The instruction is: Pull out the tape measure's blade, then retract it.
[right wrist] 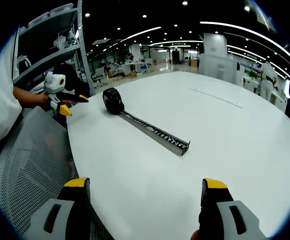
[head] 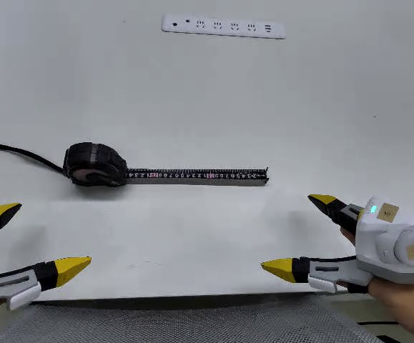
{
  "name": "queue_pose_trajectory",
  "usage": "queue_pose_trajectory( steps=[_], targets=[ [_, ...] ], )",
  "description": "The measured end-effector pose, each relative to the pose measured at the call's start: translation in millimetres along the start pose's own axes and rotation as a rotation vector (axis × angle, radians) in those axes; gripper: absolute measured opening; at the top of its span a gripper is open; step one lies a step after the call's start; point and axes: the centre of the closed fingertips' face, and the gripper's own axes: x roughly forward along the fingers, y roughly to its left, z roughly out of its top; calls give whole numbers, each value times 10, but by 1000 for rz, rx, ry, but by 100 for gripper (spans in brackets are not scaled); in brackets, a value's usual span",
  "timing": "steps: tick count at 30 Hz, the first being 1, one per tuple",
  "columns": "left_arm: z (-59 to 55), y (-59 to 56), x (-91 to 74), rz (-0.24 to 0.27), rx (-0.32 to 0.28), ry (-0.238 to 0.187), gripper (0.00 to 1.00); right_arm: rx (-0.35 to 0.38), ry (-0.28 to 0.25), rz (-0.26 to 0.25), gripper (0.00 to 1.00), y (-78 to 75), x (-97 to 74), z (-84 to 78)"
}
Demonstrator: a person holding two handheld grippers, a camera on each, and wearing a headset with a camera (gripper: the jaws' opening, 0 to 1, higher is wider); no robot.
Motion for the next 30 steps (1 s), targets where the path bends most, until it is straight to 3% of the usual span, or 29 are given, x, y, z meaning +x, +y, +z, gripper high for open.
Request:
queue_pose_trajectory(
  steps=[9, 30],
  targets=[
    [-1, -6, 4, -3, 1, 4, 85, -5, 2, 9, 90, 17, 14, 3],
    [237, 29, 287, 33, -34, -5, 84, -27, 2, 3, 90, -89, 36, 88]
  ],
)
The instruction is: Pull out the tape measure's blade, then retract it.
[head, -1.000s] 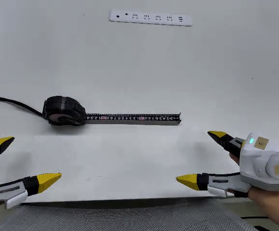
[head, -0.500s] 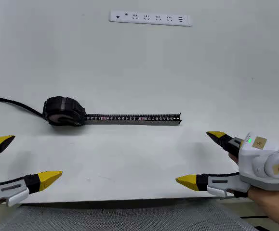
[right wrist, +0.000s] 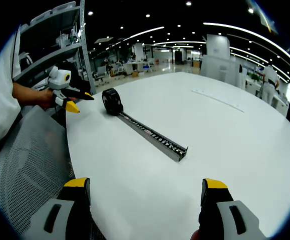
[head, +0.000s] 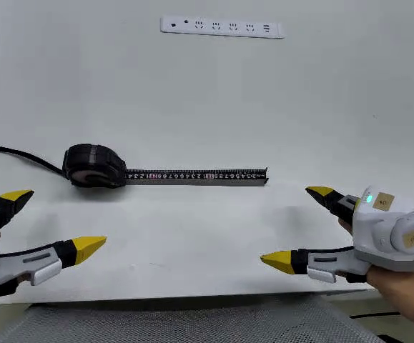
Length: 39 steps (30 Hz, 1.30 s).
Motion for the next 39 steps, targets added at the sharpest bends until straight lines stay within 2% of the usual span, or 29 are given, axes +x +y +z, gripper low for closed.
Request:
queue_pose_trajectory(
  steps=[5, 21, 33, 39],
  targets=[
    [111, 13, 75, 1, 1, -14, 84, 4, 2, -5, 90, -13, -11, -19],
    [323, 58, 336, -6, 5, -20, 84, 5, 1, -12, 90, -45, -23, -27],
    [303, -16, 406, -18, -10, -14, 82, 13, -4, -12, 90, -51, -20, -24],
    [316, 2, 417, -4, -31, -18, 82, 15, -6, -10, 90, -52, -15, -25]
  ],
)
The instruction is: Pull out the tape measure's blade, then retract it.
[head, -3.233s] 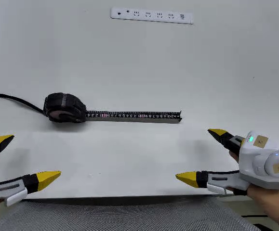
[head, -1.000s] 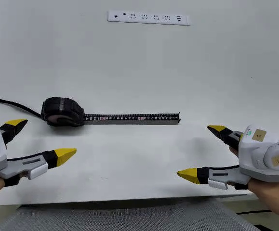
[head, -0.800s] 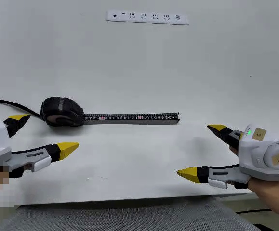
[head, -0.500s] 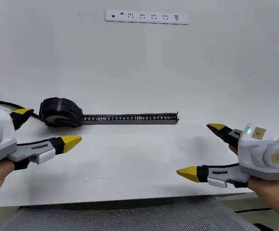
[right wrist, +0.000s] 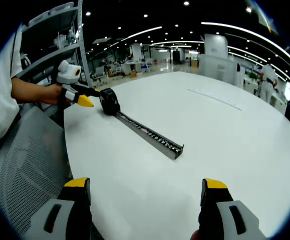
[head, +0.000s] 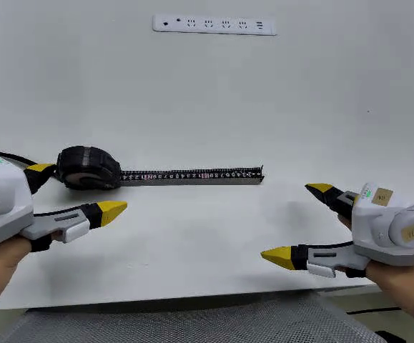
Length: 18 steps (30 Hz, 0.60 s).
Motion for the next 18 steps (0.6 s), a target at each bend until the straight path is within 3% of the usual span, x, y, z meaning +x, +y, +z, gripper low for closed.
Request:
queue_pose_trajectory(
  steps=[2, 9, 14, 18],
  targets=[
    [35, 14, 6, 13, -23, -20, 81, -5, 1, 1, 87, -2, 1, 1],
    [61, 39, 32, 45, -62, -33, 81, -12, -2, 15, 78, -27, 9, 30],
    [92, 66, 67, 77, -101, -43, 79, -13, -8, 17, 76, -73, 34, 57],
    [94, 80, 97, 111, -99, -45, 79, -21, -5, 18, 75, -111, 65, 70]
  ],
)
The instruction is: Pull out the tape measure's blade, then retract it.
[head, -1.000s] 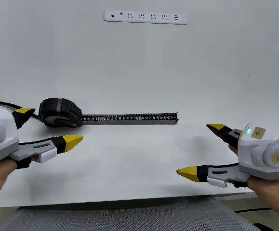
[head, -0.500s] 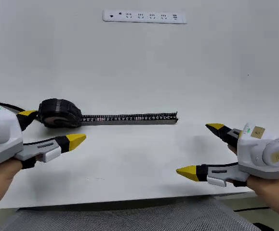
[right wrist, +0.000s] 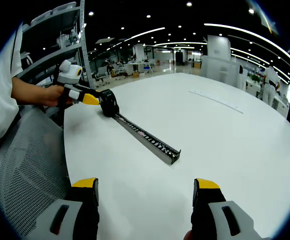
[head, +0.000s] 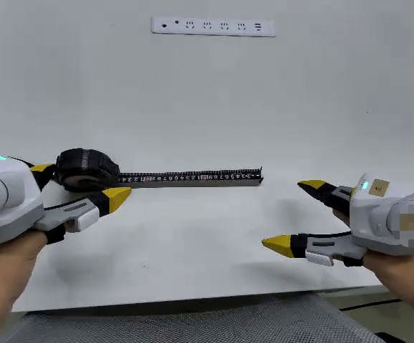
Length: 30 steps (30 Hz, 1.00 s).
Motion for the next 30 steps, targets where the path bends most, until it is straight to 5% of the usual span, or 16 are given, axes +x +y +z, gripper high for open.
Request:
queue_pose_trajectory(
  steps=[30],
  targets=[
    [-10, 139, 174, 183, -78, 11, 71, -88, 43, 18, 64, -394, 159, 123]
  ],
)
